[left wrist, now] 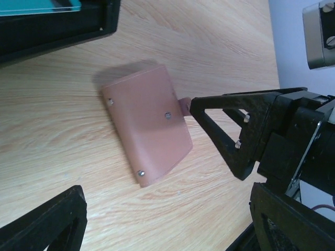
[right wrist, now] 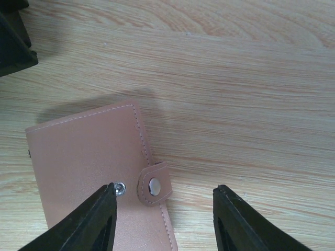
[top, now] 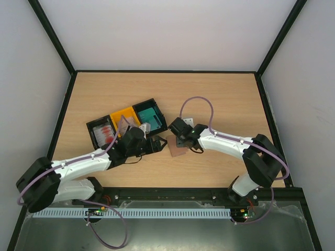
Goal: Put the credit cards into the card holder
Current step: Close the card holder at the center of the board.
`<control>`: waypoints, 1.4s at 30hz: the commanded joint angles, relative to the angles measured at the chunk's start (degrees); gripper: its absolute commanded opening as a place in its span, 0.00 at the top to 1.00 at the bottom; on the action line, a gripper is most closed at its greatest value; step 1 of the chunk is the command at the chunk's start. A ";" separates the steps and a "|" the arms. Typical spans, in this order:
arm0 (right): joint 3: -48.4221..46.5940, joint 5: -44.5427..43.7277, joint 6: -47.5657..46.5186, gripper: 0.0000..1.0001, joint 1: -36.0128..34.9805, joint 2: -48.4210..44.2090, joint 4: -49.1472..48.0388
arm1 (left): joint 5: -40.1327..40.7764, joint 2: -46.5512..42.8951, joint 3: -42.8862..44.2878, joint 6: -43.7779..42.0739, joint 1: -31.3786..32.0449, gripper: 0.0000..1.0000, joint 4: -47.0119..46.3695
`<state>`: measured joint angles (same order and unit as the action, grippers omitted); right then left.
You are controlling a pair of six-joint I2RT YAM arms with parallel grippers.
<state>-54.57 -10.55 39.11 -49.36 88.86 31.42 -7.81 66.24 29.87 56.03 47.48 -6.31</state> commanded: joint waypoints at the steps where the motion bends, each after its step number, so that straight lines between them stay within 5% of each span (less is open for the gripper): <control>1: 0.42 -2.90 -1.69 0.52 0.49 -0.94 -0.87 | 2.31 5.09 -0.66 4.76 1.55 0.16 -9.73; 21: 0.13 -0.95 -4.13 0.58 0.80 2.95 -2.73 | -2.09 22.86 3.96 6.28 2.17 0.34 -15.21; 30: -0.55 -1.92 -2.98 0.79 1.53 3.87 -0.93 | -2.38 23.84 4.06 5.96 2.13 0.36 -15.36; 42: -0.67 -1.61 -2.97 0.95 1.78 3.22 -0.66 | -2.72 24.20 3.98 5.93 2.12 0.36 -15.74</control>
<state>-54.57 -10.90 36.05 -47.94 92.47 29.34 -10.35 89.54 32.75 62.19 49.32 -20.73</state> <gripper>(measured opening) 0.081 0.637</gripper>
